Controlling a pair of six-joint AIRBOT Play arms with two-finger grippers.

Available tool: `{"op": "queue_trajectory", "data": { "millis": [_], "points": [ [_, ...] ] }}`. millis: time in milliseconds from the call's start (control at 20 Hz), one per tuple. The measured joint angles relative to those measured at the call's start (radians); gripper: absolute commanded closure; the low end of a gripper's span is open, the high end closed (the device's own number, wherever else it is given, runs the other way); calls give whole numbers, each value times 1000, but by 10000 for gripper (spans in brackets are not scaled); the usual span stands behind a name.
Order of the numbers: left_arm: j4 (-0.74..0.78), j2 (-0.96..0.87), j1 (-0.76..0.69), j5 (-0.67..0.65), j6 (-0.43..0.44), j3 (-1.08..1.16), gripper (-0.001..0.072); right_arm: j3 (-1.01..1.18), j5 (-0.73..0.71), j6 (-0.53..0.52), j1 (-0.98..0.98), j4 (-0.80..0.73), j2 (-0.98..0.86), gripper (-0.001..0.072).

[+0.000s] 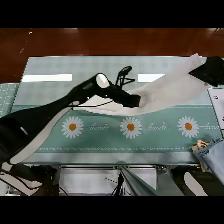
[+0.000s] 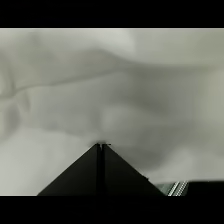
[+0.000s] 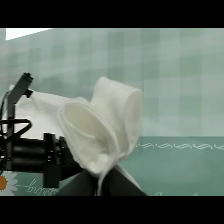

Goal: Fold the shirts.

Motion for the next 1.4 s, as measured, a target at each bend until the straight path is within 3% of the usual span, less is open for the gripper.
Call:
{"op": "queue_trajectory", "data": {
  "millis": [300, 600, 950, 1250, 1300, 1350, 1400],
  "points": [
    [-175, -79, -51, 124, 83, 0, 685, 0, 71, 56, 2, -13, 98, 683],
    [-132, 97, 129, 111, 144, 0, 686, -6, 5, 45, 41, -36, 73, 683],
    [173, 464, 527, -116, 97, 0, 685, -6, -340, 60, 382, -69, -182, 683],
    [274, 664, 799, -360, 83, 0, 683, -6, -666, 70, 650, -22, -503, 681],
    [283, 684, 819, -392, 83, 0, 683, -6, -718, 72, 688, 0, -557, 662],
    [285, 701, 832, -413, 83, 0, 684, -6, -760, 73, 719, 31, -603, 487],
    [285, 716, 840, -427, 83, 0, 684, -6, -794, 74, 747, 63, -647, 255]
  ]
}}
